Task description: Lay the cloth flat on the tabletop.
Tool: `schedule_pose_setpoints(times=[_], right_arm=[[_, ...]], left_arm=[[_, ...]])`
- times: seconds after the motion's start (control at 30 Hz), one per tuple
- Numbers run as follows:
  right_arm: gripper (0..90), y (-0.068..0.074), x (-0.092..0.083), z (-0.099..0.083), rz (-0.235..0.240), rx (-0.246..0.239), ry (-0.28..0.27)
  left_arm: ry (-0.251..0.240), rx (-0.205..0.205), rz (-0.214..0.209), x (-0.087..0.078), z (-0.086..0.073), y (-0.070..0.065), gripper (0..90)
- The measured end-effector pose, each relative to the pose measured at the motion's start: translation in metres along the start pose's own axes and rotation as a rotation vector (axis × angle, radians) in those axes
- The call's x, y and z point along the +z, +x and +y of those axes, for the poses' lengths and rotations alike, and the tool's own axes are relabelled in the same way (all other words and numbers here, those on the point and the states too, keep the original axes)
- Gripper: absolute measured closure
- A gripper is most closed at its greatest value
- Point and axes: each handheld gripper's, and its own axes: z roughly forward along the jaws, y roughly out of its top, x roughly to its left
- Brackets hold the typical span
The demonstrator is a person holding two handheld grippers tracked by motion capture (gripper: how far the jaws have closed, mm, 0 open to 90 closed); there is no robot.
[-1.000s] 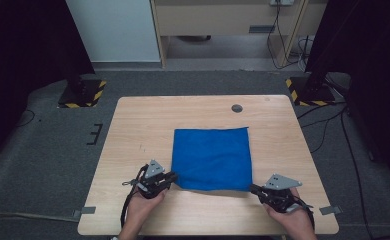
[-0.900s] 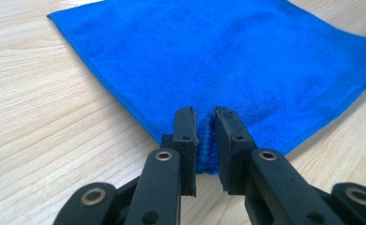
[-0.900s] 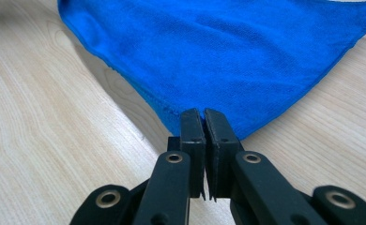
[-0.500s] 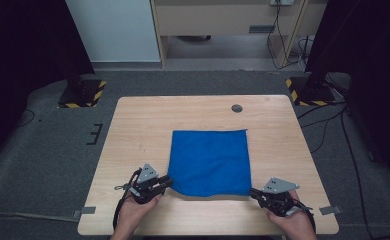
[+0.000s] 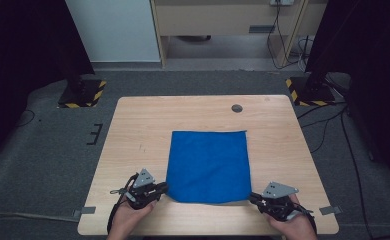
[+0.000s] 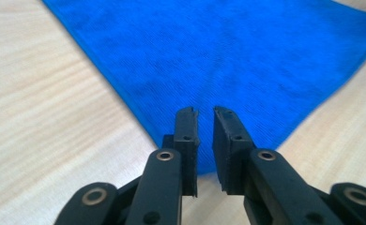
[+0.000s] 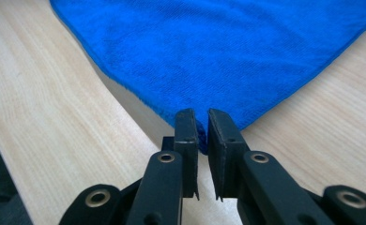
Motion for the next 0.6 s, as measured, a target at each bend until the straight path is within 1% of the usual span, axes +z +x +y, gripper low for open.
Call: schedule_pose_setpoints(times=[0.07, 0.1, 0.13, 0.23, 0.27, 0.33, 0.37, 0.4, 0.43, 0.5, 0.6], right_arm=[[78.0, 0.001, 0.000, -0.001, -0.007, -0.003, 0.008], [73.8, 0.001, -0.001, -0.002, -0.008, -0.006, 0.012], [69.5, 0.001, -0.001, -0.001, -0.015, 0.001, 0.012], [57.8, 0.002, -0.005, -0.001, -0.017, 0.013, 0.005], [51.0, 0.003, -0.007, -0.002, -0.025, 0.020, 0.004], [42.5, 0.004, -0.008, -0.003, -0.051, 0.023, -0.003], [37.7, 0.003, -0.008, -0.003, -0.066, 0.025, -0.005], [34.5, 0.002, -0.008, -0.003, -0.074, 0.027, -0.010], [31.3, 0.001, -0.007, -0.002, -0.080, 0.046, -0.018], [26.4, -0.002, -0.005, 0.000, -0.089, 0.053, -0.029], [20.9, -0.007, 0.001, 0.003, -0.096, 0.078, -0.027]], left_arm=[[-0.007, 0.002, -0.005, -0.005, -0.002, -0.001, 78.1], [-0.015, 0.002, -0.009, -0.009, -0.004, -0.001, 78.1], [-0.019, 0.003, -0.008, -0.012, -0.006, -0.002, 77.8], [-0.032, 0.005, 0.010, -0.018, -0.009, -0.002, 74.8], [-0.043, 0.000, 0.016, -0.019, -0.009, -0.001, 72.4], [-0.070, -0.014, 0.026, -0.020, -0.007, 0.000, 65.8], [-0.078, -0.019, 0.035, -0.020, -0.005, 0.000, 60.6], [-0.082, -0.016, 0.044, -0.019, -0.003, 0.000, 56.1], [-0.083, -0.013, 0.053, -0.018, -0.001, 0.000, 51.0], [-0.087, -0.012, 0.057, -0.017, 0.001, 0.000, 41.7], [-0.098, -0.019, 0.064, -0.014, 0.005, 0.004, 30.7]])
